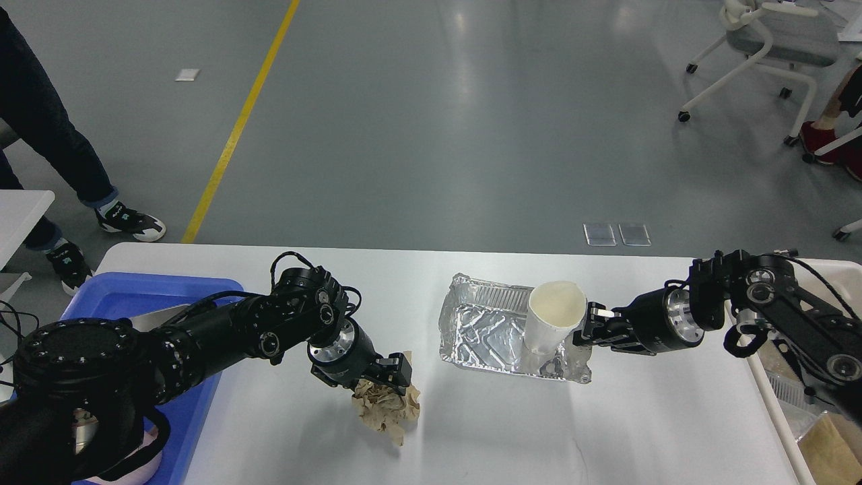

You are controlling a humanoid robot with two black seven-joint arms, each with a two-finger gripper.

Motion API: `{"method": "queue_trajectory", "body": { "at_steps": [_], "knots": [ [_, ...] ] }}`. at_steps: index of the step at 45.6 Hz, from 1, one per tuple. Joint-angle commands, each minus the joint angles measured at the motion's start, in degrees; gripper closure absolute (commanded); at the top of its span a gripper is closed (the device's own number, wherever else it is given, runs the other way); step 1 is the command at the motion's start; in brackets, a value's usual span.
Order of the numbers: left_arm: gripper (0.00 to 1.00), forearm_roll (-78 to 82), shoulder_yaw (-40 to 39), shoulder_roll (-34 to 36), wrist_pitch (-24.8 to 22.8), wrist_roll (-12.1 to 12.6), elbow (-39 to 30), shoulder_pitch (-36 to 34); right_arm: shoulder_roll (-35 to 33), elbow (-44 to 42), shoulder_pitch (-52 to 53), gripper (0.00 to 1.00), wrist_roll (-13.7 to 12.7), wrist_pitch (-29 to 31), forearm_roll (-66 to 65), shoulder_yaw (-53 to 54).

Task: Tidy desktop
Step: 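Reach the left gripper down to the crumpled brown paper and grasp it, then lift the brown paper and drop it into the foil tray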

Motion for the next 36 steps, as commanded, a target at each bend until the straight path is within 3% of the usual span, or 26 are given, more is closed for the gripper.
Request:
{"method": "queue_trajectory", "body": {
  "at_steps": [1, 7, 9, 10, 12, 20, 36],
  "knots": [
    [0.30, 0.0, 0.0, 0.0, -0.3, -0.1, 0.0, 0.1, -0.1, 0.0, -0.1, 1.00, 0.0, 0.0, 0.0, 0.0],
    [0.32, 0.0, 0.0, 0.0, -0.4, -0.1, 0.0, 0.2, -0.1, 0.0, -0.1, 1.00, 0.0, 0.0, 0.0, 0.0],
    [0.40, 0.0, 0.0, 0.0, -0.4, -0.1, 0.0, 0.2, -0.1, 0.0, -0.1, 1.00, 0.0, 0.0, 0.0, 0.0],
    [0.52, 0.0, 0.0, 0.0, -0.4, 0.0, 0.0, 0.1, -0.1, 0.0, -0.2, 1.00, 0.0, 0.1, 0.0, 0.0],
    [0.95, 0.2, 0.1, 0.0, 0.1, 0.2, 0.1, 0.1, -0.1, 0.0, -0.2, 1.00, 0.0, 0.0, 0.0, 0.0],
    [1.00, 0.1, 0.0, 0.4, 1.7, 0.6, 0.0, 0.1, -0.1, 0.0, -0.4, 1.00, 0.0, 0.0, 0.0, 0.0],
    [1.00, -1.7, -1.2, 2.8, 4.5, 0.6, 0.0, -2.7, -0.3, 0.0, -0.4, 1.00, 0.0, 0.0, 0.0, 0.0]
  ]
}}
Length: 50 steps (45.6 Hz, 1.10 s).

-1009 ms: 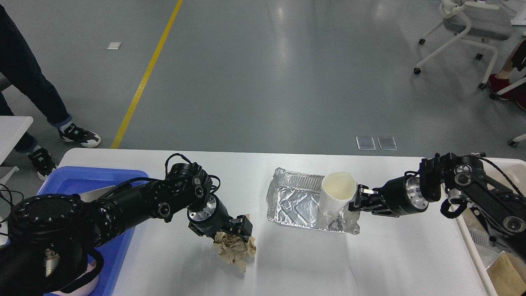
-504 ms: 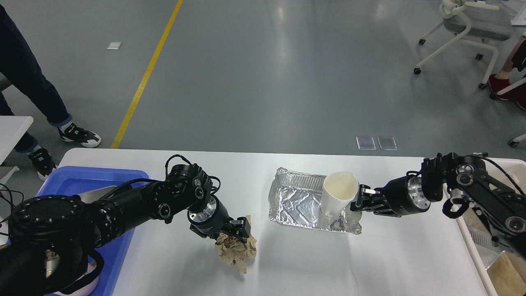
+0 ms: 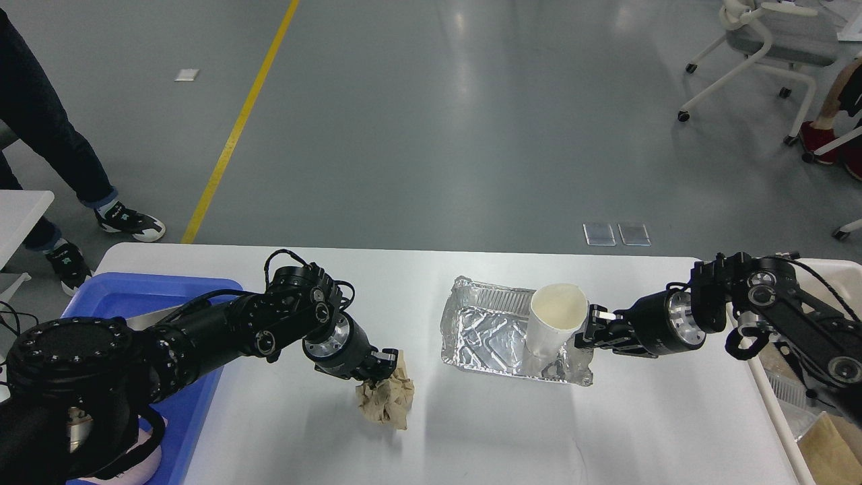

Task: Tidy desktop
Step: 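Lift the brown paper and drop it into the foil tray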

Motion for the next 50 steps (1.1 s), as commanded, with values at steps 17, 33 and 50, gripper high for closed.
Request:
{"method": "queue_trajectory", "body": {
  "at_steps": [17, 33, 50],
  "knots": [
    [1.00, -17.3, -5.8, 13.4, 0.4, -0.1, 0.3, -10.2, 0.0, -0.4, -0.2, 1.00, 0.0, -0.1, 0.0, 0.1],
    [1.00, -22.5, -11.4, 19.6, 0.1, -0.1, 0.2, -16.0, 1.1, -0.1, 0.6, 1.00, -0.1, 0.4, 0.4, 0.1],
    [1.00, -21.8, -10.3, 7.7, -0.4, 1.3, 0.4, -18.5, 3.3, -0.4, 2.8, 1.00, -0.9, 0.3, 0.0, -1.8]
  ]
}}
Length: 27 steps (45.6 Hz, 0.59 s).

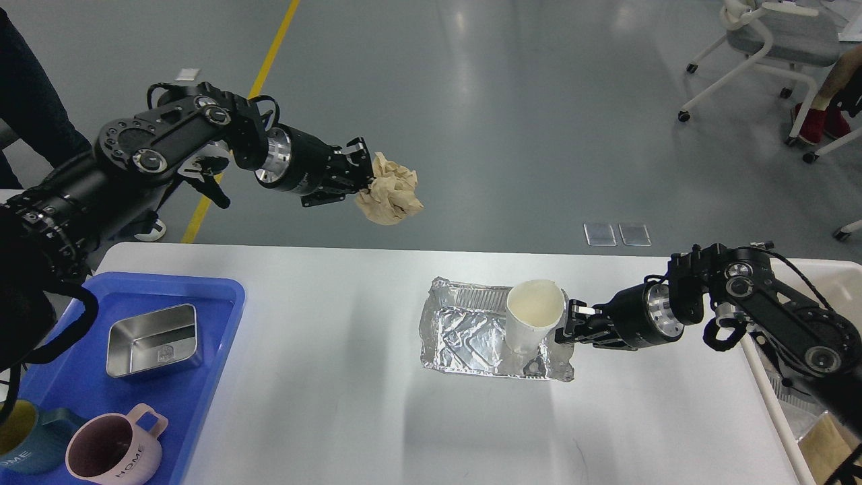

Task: Tidy desktop
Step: 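Lift the brown paper and drop it into the foil tray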

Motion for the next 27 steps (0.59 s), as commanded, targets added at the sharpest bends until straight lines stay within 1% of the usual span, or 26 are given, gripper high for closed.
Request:
{"method": "queue_trajectory", "body": {
  "at_steps": [1, 5, 10, 15, 23, 27],
  "knots": [
    [1.00, 0.6, 0.3, -4.1, 0.0, 0.5, 0.2, -0.2, 0.3, 0.0, 0.2, 1.00, 0.0, -0.2, -0.1, -0.1],
    [1.00, 0.8, 1.6, -7.5, 0.0, 1.5, 0.1, -0.1, 0.3, -0.1, 0.2, 1.00, -0.1, -0.1, -0.1, -0.1],
    [1.00, 0.8, 3.5, -10.8, 0.0, 1.7, 0.1, -0.3, 0.5, -1.4, 0.3, 1.00, -0.3, -0.3, -0.2, -0.1],
    [1.00, 0.9, 3.8, -12.6, -0.2, 1.7, 0.0, 0.0, 0.8, -2.2, 1.2, 1.00, -1.4, -0.3, -0.1, 0.0],
    [1.00, 0.9, 5.3, -14.6, -0.8, 3.3, 0.0, 0.4, 0.8, -2.3, 1.4, 1.00, -1.5, -0.3, -0.1, 0.0],
    [1.00, 0.9, 6.0, -15.1, -0.8, 3.4, 0.0, 0.6, 0.8, -2.8, 1.5, 1.00, -1.5, -0.3, -0.1, 0.0]
  ]
}}
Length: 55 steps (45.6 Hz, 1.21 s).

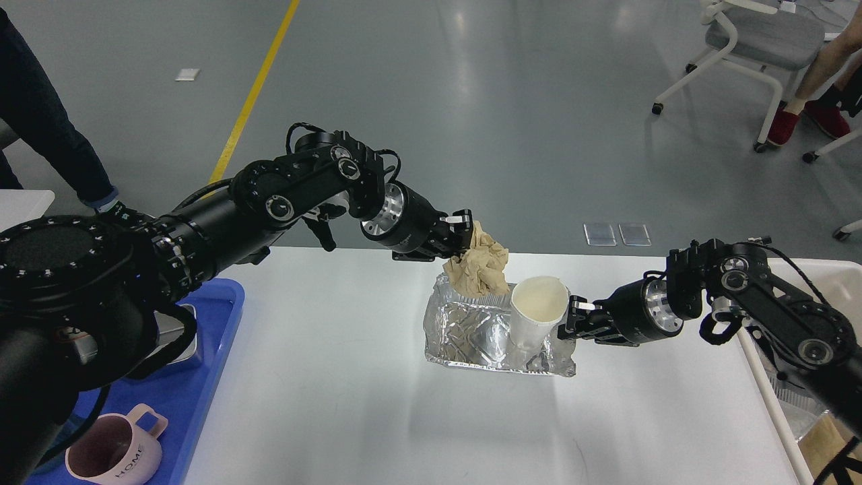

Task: Tidy desktop
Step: 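Lift the brown paper and drop it into the foil tray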

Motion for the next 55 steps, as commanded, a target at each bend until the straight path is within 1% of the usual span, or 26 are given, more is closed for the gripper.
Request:
{"method": "queue_trajectory", "body": {
  "at_steps": [1, 16, 17, 21, 23, 25, 30, 34, 38, 44, 48, 49, 53, 55],
  "knots": [
    [1.00, 0.0, 1.0, -0.7, -0.1, 0.5, 0.0, 0.3, 0.0, -0.6, 0.1, 1.00, 0.0, 0.0, 0.0, 0.0],
    [1.00, 0.0, 3.2, -0.4, 0.2, 0.6, 0.1, 1.1, 0.0, -0.6, 0.2, 1.00, 0.0, -0.2, 0.0, 0.0],
    [0.99, 0.0, 3.2, -0.4, 0.2, 0.6, 0.1, 1.2, 0.0, -0.6, 0.3, 1.00, 0.0, -0.2, 0.0, 0.0],
    [0.91, 0.0, 3.2, -0.3, 0.3, 1.1, 0.2, 1.3, 0.0, -0.6, 0.6, 1.00, 0.0, -0.2, 0.0, 0.0],
    [0.86, 0.0, 3.1, -0.2, 0.3, 1.2, 0.2, 1.3, 0.0, -0.6, 0.6, 1.00, 0.0, -0.2, 0.0, 0.0],
    [0.76, -0.1, 3.0, 0.0, 0.3, 1.2, 0.2, 1.3, 0.0, -0.6, 0.6, 1.00, 0.0, -0.2, 0.1, 0.0],
    [0.60, -0.2, 2.7, 0.3, 0.0, 1.2, 0.2, 1.2, 0.0, -0.5, 0.6, 1.00, 0.0, -0.2, 0.1, 0.0],
    [0.43, -0.9, 2.5, 0.4, 0.3, 1.2, 0.2, 1.3, 0.0, -0.4, 0.6, 1.00, 0.0, -0.1, 0.1, 0.0],
    [0.37, -1.1, 1.8, 0.5, 0.9, 1.1, 0.2, 1.4, 0.0, -0.4, 0.5, 1.00, 0.0, -0.1, 0.1, 0.0],
    [0.23, -1.1, 1.8, 0.9, 1.0, 1.2, 0.4, 1.4, -0.4, -0.2, 0.4, 1.00, 0.0, -0.1, 0.3, 0.0],
    [0.08, -0.9, 2.0, 1.8, 1.0, 1.2, 0.4, 1.5, -0.6, -0.2, 0.5, 1.00, 0.0, 0.1, 0.3, 0.0],
    [0.06, -0.9, 2.0, 2.1, 1.0, 1.2, 0.4, 1.4, -0.6, -0.2, 0.5, 1.00, 0.0, 0.1, 0.3, 0.1],
    [0.05, -1.0, 2.0, 3.6, 0.9, 1.2, 0.4, 1.6, -0.6, -0.1, 0.6, 1.00, 0.0, 0.2, 0.7, 0.3],
    [0.03, -1.1, 1.8, 4.9, 0.7, 0.5, 0.4, 2.0, -0.5, -0.1, 0.6, 1.00, 0.0, 0.2, 0.8, 0.3]
  ]
}}
